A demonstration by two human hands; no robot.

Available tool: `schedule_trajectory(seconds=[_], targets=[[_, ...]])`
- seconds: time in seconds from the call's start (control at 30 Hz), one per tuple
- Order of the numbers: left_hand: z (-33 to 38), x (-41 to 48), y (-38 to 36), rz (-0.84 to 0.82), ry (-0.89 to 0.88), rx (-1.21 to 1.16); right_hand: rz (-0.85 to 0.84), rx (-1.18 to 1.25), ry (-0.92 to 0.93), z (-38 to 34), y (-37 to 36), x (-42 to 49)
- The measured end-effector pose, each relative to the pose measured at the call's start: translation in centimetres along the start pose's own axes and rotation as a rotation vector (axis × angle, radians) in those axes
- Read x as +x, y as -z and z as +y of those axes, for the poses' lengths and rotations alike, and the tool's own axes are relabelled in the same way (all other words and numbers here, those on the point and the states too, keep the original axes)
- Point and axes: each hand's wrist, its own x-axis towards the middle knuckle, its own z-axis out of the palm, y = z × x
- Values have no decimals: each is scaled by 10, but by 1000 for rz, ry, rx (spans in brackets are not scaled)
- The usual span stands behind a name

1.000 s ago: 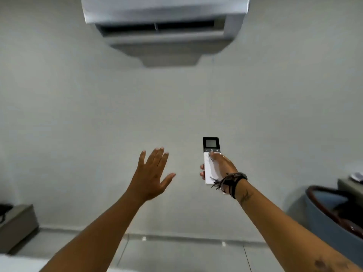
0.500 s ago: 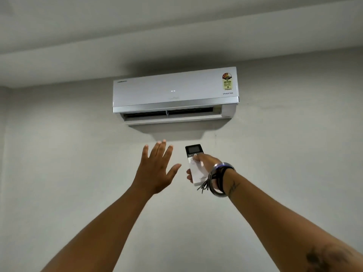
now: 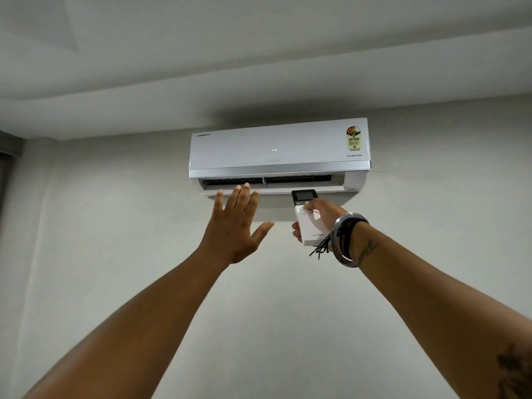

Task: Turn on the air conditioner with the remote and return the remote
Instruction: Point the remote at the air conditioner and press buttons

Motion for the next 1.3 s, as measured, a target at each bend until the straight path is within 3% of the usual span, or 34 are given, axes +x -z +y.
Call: schedule_trajectory(seconds=[0.43, 1.3], targets=[[-14, 7, 17, 23, -3, -9, -19, 59, 9, -4, -7, 4], [-1, 4, 22, -14, -6, -44, -36, -54, 28, -11, -9, -7]])
